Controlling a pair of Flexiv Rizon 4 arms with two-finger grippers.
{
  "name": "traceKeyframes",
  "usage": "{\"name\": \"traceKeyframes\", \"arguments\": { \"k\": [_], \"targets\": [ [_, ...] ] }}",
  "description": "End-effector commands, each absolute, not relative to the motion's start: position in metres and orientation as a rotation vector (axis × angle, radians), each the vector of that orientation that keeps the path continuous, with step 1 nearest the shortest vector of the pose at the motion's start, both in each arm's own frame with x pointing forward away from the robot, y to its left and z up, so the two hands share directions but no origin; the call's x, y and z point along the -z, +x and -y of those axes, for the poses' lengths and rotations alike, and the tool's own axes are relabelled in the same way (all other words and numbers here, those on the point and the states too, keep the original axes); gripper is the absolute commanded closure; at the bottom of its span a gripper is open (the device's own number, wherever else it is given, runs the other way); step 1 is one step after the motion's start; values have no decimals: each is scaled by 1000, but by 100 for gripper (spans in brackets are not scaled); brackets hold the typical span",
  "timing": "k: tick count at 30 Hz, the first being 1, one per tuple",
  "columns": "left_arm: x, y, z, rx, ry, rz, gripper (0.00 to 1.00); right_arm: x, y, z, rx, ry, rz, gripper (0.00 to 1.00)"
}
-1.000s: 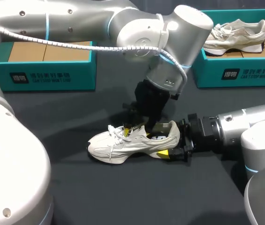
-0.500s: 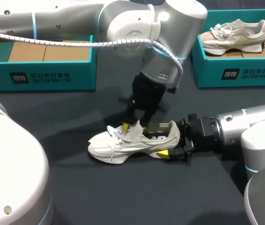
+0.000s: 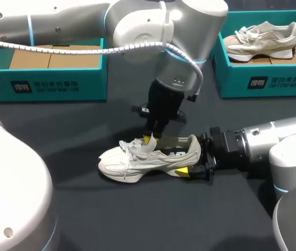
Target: Take the shoe out of the shoebox, open the shoe tongue, remove and reinsert the insole, then place the shoe into the shoebox
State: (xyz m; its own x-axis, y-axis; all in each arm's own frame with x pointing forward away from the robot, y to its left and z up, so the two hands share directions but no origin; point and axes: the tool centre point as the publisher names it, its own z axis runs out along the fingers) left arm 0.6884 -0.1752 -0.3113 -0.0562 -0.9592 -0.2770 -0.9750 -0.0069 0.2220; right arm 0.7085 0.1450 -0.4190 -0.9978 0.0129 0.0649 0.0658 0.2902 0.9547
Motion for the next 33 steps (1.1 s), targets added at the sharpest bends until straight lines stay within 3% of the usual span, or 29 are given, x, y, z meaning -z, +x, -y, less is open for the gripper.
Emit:
{"name": "traceKeyframes", "arguments": {
  "k": [1, 18, 33],
  "targets": [
    [295, 674, 139, -319, -2224, -2193, 100, 422, 707, -146, 1841, -79, 2491, 100],
    [305, 675, 70, 112, -2548, -2117, 100, 422, 707, -146, 1841, -79, 2491, 100],
    [353, 680, 47, -13, -2645, -2079, 100, 422, 707, -146, 1841, -79, 2491, 100]
  ]
}}
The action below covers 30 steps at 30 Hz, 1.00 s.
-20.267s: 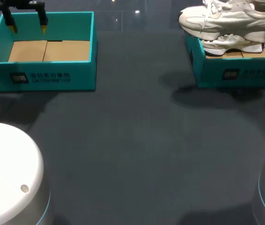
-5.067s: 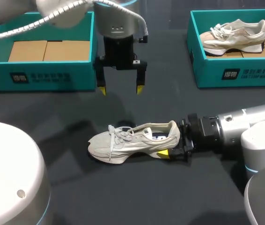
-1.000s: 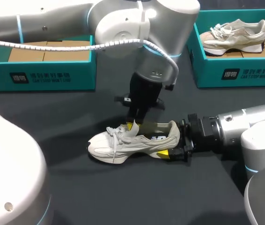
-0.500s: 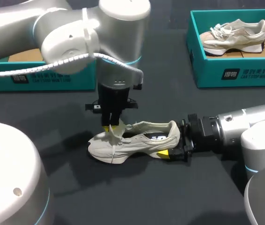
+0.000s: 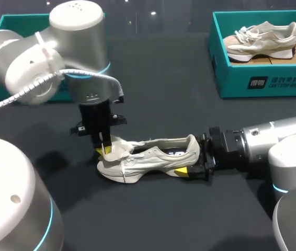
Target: Take the shoe out of the shoebox, open the shoe tongue, remove and reinsert the insole, then place the shoe into the shoebox
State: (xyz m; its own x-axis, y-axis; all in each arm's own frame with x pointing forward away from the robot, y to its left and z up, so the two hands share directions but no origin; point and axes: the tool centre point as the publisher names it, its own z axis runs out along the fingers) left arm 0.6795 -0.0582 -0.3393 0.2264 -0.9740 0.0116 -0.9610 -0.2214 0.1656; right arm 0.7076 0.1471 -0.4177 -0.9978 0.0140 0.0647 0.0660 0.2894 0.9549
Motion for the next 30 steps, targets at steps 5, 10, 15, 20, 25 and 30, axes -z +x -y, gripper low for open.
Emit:
{"name": "traceKeyframes", "arguments": {
  "k": [5, 10, 15, 20, 25, 30],
  "targets": [
    [361, 678, 46, 67, 2293, 1814, 99, 422, 707, -146, 1841, -79, 2491, 100],
    [362, 675, 44, 99, 2301, 1832, 76, 422, 707, -146, 1841, -79, 2491, 100],
    [359, 671, 40, 120, 2314, 1852, 64, 422, 707, -146, 1841, -79, 2491, 100],
    [350, 668, 37, 116, 2318, 1888, 58, 422, 707, -146, 1841, -79, 2491, 100],
    [339, 667, 38, 91, 2314, 1924, 58, 422, 707, -146, 1841, -79, 2491, 100],
    [317, 666, 41, 28, 2278, 1984, 55, 422, 707, -146, 1841, -79, 2491, 100]
  ]
}}
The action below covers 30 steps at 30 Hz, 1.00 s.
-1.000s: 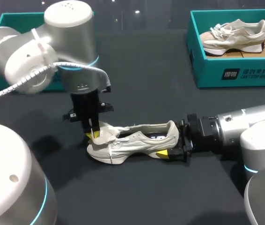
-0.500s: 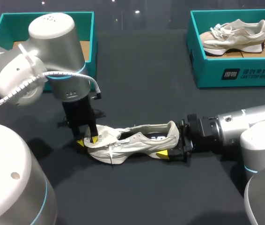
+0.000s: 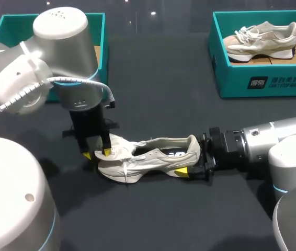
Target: Take the shoe out of the shoebox, open the shoe tongue, remove and reinsert the insole, then place the shoe into the shoebox
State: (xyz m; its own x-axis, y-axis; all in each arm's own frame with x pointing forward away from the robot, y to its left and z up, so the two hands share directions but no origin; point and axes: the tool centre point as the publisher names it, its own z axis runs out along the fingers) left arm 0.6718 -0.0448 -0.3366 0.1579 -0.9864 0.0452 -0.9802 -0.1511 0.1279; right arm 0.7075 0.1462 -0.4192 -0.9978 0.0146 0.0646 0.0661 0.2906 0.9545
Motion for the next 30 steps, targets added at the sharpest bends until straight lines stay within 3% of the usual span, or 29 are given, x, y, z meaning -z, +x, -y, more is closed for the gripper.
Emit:
{"name": "traceKeyframes", "arguments": {
  "k": [1, 17, 23, 25, 30],
  "targets": [
    [311, 666, 42, 8, 2265, 1999, 55, 422, 707, -146, 1841, -79, 2491, 100],
    [217, 666, 96, -265, 1895, 2360, 51, 422, 707, -146, 1841, -79, 2491, 100],
    [203, 665, 125, -282, 1424, 2600, 67, 422, 707, -146, 1841, -79, 2491, 100],
    [198, 665, 134, -280, 1246, 2659, 100, 422, 707, -146, 1841, -79, 2491, 100],
    [186, 663, 149, -302, 754, 2828, 100, 422, 707, -146, 1841, -79, 2491, 100]
  ]
}}
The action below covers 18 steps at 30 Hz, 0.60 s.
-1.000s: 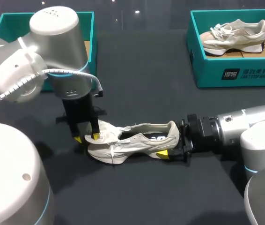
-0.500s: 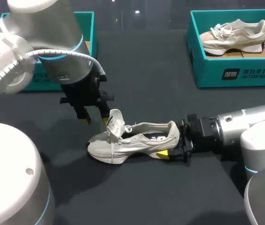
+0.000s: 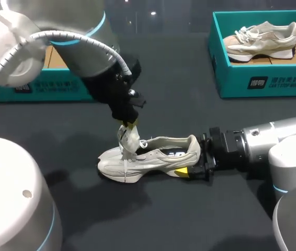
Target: Take the shoe out of the shoebox, open the shoe tongue, remove and reinsert the insole, then place the shoe into the shoebox
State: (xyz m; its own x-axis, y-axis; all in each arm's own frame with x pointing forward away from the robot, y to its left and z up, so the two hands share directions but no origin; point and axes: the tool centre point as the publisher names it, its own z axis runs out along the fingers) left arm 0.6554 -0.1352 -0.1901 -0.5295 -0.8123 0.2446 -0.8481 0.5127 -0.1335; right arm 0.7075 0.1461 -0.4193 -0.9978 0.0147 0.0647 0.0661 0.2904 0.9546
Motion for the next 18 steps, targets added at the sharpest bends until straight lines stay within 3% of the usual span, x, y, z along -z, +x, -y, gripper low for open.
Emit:
{"name": "traceKeyframes", "arguments": {
  "k": [1, 12, 18],
  "targets": [
    [185, 662, 150, -331, 769, 2836, 100, 422, 707, -146, 1841, -79, 2491, 100],
    [183, 664, 153, -351, 877, 2786, 100, 422, 707, -146, 1841, -79, 2491, 100],
    [193, 659, 151, -444, 299, 2934, 100, 422, 707, -146, 1841, -79, 2491, 100]
  ]
}}
